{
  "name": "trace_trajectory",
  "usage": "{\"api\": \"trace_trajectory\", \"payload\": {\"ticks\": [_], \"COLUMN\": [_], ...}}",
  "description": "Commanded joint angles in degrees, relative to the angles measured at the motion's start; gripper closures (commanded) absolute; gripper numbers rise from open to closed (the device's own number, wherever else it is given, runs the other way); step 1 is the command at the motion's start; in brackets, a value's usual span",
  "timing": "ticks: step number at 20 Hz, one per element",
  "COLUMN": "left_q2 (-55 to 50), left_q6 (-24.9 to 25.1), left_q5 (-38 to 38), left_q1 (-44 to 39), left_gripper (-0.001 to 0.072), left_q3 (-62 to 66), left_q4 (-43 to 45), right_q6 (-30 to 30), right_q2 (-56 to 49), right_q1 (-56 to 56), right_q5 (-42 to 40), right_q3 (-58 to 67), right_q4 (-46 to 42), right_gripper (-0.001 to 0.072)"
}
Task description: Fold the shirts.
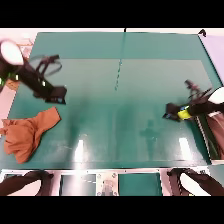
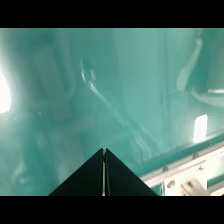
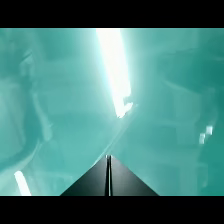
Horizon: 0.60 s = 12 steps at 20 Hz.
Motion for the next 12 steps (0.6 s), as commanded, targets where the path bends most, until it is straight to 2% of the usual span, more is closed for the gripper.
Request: {"api": "trace_trajectory", "payload": {"ticks": [1,12], "left_q2": [10.32,11.47], "left_q6": [-3.06,-2.99], "left_q5": [6.01,8.04], "left_q1": [-1.22,-1.22], "left_gripper": [0.0684,0.0684], "left_q3": [-16.28,-19.06], "left_q4": [0.09,0.00], "right_q6": [-0.20,-0.57], "right_q2": [2.64,2.64], "right_q1": [7.82,8.81], "right_q5": [-6.40,-6.82], "right_q3": [-7.76,-7.78], "right_q4": [3.26,3.28], "right_gripper": [0.0697,0.0697]}}
